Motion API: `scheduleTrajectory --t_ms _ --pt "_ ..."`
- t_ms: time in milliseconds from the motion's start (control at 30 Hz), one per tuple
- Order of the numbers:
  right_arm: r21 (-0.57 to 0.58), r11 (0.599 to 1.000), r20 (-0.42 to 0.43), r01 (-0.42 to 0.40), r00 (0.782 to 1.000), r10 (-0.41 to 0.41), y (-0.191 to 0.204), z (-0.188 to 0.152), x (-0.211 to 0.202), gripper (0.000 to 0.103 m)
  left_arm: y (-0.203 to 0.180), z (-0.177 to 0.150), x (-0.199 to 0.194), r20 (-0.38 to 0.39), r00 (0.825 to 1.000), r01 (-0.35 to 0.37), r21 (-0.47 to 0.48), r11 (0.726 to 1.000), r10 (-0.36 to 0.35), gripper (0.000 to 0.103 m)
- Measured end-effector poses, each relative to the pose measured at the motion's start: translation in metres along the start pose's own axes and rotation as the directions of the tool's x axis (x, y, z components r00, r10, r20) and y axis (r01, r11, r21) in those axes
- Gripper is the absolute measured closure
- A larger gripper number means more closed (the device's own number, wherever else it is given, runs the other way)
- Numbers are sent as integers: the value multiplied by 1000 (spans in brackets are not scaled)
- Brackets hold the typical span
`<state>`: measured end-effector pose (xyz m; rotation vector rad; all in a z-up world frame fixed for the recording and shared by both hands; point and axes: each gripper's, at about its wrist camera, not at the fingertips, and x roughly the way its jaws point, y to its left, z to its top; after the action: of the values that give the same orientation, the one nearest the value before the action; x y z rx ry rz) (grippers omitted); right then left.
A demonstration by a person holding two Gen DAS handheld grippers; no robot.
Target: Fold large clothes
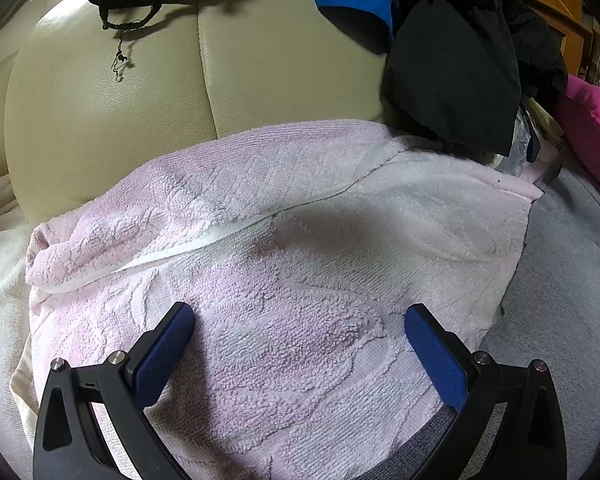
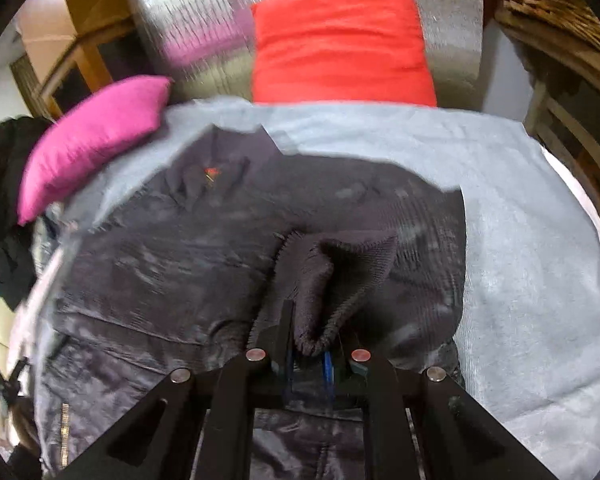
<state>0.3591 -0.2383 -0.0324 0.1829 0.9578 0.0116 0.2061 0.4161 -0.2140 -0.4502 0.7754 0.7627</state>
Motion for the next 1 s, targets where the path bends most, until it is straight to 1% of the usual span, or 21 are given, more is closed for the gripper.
scheduleTrajectory --t_ms 100,200,233,267,300,333,367,400,433,467,533,567,600,633,667,733,800,900,933,967,1000 --pt "11 1000 34 -29 999 28 1 0 -9 91 -2 3 -1 -22 1000 -15 13 1000 15 0" --pt "51 999 -23 3 1000 -1 -9 -13 12 91 -13 14 -7 -81 995 -49 41 998 53 0" --pt "64 998 -46 12 999 -9 -14 -18 24 91 -20 17 -14 -100 994 -34 46 998 38 0" --pt "76 997 -67 21 998 -16 -19 -24 34 91 -28 20 -27 -99 995 12 36 999 -9 0" --pt "81 997 -77 22 997 -16 -21 -29 41 91 -40 22 -43 -84 993 81 27 996 -78 0" --pt "84 996 -77 17 997 -11 -22 -31 43 91 -50 23 -55 -77 989 131 29 991 -128 0" --pt "87 996 -73 12 997 -5 -23 -33 44 91 -73 22 -77 -79 972 226 42 973 -222 0" --pt "91 996 -66 3 998 2 -23 -33 43 91 -94 20 -93 -90 950 305 54 951 -300 0" --pt "90 996 -60 -2 998 7 -22 -32 41 91 -110 17 -104 -100 931 359 63 931 -352 0" --pt "86 996 -51 -9 999 13 -21 -30 37 91 -142 9 -123 -128 888 454 86 887 -442 0" --pt "74 997 -20 -32 999 33 -20 -25 21 91 -190 -8 -142 -197 808 581 110 807 -555 0" --pt "70 996 2 -48 999 48 -19 -21 11 91 -206 -14 -145 -225 780 616 108 780 -585 0" --pt "61 996 28 -62 998 60 -17 -17 0 91 -230 -24 -149 -266 742 656 99 748 -615 0" --pt "53 996 49 -71 996 69 -15 -15 -8 91 -251 -34 -149 -294 717 679 88 729 -632 0" --pt "40 996 72 -82 994 79 -13 -11 -19 91 -268 -41 -148 -311 702 691 81 718 -640 0" --pt "18 996 92 -86 992 84 -9 -9 -30 91 -289 -50 -141 -344 688 695 58 717 -639 0" --pt "5 997 85 -76 994 75 -9 -11 -31 91 -307 -58 -124 -388 673 683 -4 731 -630 0" --pt "16 998 48 -64 997 63 -16 -18 -15 91 -314 -67 -107 -420 662 655 -79 752 -621 3" --pt "20 998 40 -64 997 64 -17 -20 -7 91 -314 -68 -107 -422 664 649 -83 756 -617 13" --pt "24 997 32 -67 997 66 -18 -23 -3 91 -316 -67 -105 -427 669 643 -79 762 -609 29" --pt "24 997 29 -69 997 69 -20 -26 -1 91 -317 -67 -103 -436 674 635 -72 769 -597 37"
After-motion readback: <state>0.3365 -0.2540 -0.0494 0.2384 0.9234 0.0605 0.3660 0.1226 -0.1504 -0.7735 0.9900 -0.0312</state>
